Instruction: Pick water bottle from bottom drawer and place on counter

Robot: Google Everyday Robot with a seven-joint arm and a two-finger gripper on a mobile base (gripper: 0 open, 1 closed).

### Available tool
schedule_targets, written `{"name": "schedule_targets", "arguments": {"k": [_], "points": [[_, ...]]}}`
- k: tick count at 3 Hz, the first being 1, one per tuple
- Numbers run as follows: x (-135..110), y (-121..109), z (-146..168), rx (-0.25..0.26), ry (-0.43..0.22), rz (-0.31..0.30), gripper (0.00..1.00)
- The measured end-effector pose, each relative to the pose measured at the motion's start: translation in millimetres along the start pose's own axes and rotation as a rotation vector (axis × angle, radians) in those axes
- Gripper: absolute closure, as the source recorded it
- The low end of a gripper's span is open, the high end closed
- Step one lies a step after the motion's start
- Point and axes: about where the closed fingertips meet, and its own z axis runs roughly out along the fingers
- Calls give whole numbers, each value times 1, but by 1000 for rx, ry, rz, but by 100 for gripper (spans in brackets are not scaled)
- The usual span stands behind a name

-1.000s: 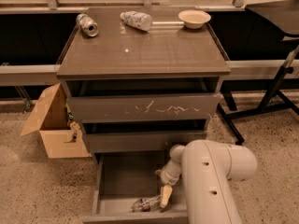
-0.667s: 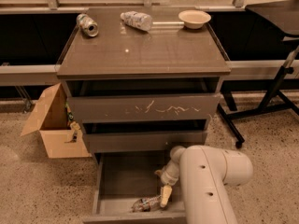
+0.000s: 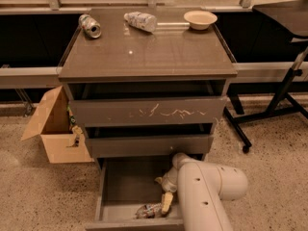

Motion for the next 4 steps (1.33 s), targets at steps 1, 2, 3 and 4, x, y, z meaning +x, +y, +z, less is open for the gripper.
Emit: {"name": "schedule_targets", "arguments": {"k": [1,2,3,4], "points": [[-3,-3,10,-12,-20,-5,0],[-7,-1,11,-16,-32,-1,16],[-10,1,6,-13,-37,6,38],[-11,3,4,-8,-41,12,69]]}}
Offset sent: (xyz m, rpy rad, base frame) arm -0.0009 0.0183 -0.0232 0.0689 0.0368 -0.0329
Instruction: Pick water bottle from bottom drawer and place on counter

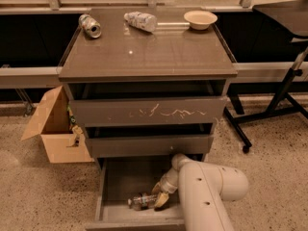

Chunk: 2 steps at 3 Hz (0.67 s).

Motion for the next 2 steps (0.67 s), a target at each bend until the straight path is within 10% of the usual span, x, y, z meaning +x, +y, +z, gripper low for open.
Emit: {"name": "schedule_targets", "arguments": {"k": [2], "points": [[-18,20,-30,85,-115,-31,100]]}}
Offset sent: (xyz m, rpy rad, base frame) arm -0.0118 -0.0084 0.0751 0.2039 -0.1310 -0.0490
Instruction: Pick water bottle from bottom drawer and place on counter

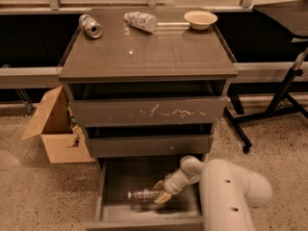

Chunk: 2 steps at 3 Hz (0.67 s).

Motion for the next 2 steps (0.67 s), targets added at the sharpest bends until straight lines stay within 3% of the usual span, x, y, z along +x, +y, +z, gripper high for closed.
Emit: {"name": "schedule_targets", "arguments": {"k": [2], "points": [[-36,27,-87,72,-106,-151,100]]}}
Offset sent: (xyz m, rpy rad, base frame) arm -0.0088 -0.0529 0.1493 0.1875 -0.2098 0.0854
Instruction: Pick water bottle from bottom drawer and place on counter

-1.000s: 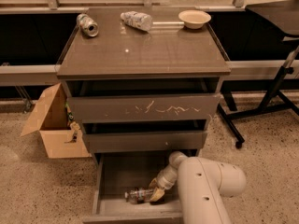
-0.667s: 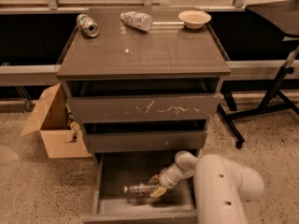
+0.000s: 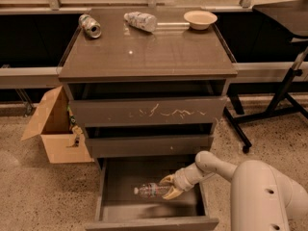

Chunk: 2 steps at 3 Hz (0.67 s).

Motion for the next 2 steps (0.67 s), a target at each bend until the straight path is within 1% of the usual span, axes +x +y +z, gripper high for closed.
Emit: {"name": "schedule_targets", "arguments": {"k": [1,2], "points": [[-5,3,2,1,3,1,100],[-33,2,-10,39,28,-43,100]]}}
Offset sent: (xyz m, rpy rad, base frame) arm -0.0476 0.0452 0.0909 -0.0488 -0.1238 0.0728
